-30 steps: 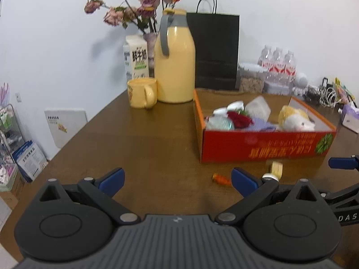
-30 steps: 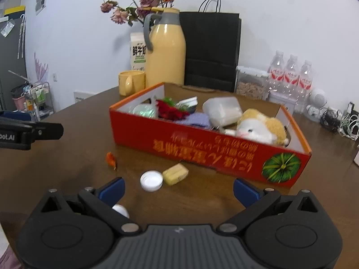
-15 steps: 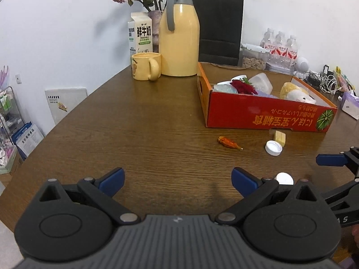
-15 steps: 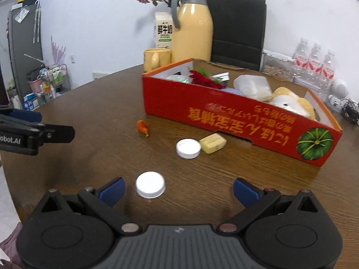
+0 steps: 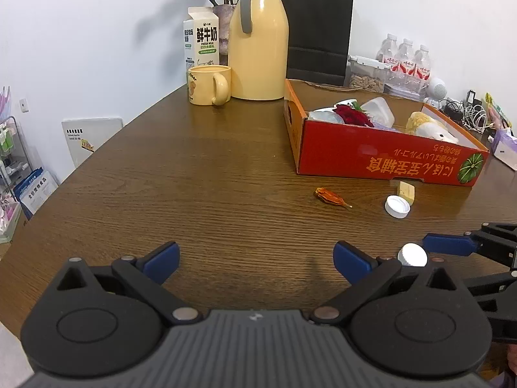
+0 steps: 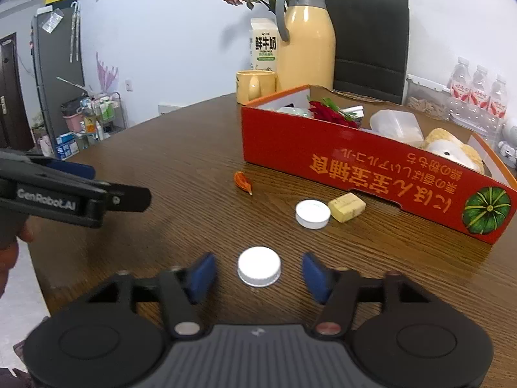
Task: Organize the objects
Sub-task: 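Grasp a white round cap with the right tool while the left tool grasps the orange piece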
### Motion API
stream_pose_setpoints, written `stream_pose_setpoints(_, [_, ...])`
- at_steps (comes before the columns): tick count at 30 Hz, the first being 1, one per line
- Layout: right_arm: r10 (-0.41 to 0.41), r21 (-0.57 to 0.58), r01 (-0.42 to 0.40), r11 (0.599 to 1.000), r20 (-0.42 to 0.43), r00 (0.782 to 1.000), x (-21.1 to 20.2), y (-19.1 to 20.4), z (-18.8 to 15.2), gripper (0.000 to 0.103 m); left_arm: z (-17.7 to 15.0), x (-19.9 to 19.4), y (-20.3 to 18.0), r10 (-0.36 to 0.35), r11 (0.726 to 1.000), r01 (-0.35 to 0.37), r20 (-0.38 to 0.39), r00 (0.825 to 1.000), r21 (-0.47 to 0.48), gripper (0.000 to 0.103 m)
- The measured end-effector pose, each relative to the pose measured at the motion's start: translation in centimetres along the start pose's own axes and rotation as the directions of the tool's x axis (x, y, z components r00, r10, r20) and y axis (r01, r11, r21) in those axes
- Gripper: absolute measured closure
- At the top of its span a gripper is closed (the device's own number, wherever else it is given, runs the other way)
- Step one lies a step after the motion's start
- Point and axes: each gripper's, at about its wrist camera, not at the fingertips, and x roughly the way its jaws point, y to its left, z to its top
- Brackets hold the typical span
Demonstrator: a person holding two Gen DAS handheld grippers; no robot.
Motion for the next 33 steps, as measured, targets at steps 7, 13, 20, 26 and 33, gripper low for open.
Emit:
stream_pose_setpoints(7, [0.012, -0.004, -0.012, 1.000, 0.014, 1.000, -0.1, 0.1, -0.1, 0.076, 0.0, 0.1, 0.0, 0.000, 1.000, 0.000, -0.002, 1.000, -0.001, 0.000])
stream_pose_setpoints(13, [0.013, 0.003, -0.013, 1.000, 0.023, 1.000, -0.3, -0.1, 0.0, 0.076, 0.1, 0.3, 0.0, 0.002, 1.000, -0.002, -0.003, 1.000, 0.002, 0.000])
stream_pose_setpoints(20, [-0.021, 0.034, 0.019, 0.999, 0.056, 0.998, -0.9, -1.6, 0.4, 0.076, 1.1, 1.2, -0.9, 0.003, 1.000, -0.003, 0.002, 1.000, 0.010, 0.000])
stream_pose_setpoints(26, [-0.070, 0.072, 0.065, 0.995, 0.072, 0.995, -1.1, -3.6, 0.7, 0.076, 2.4, 2.5, -2.9, -0.012, 0.996, 0.010, 0.014, 1.000, 0.086, 0.000])
stream_pose_setpoints(33, [-0.130, 0.109, 0.120, 0.987, 0.096, 0.987, -1.5, -5.9, 1.3, 0.076, 3.4, 4.9, -5.4, -0.029, 0.972, 0.026, 0.013, 0.999, 0.232, 0.000])
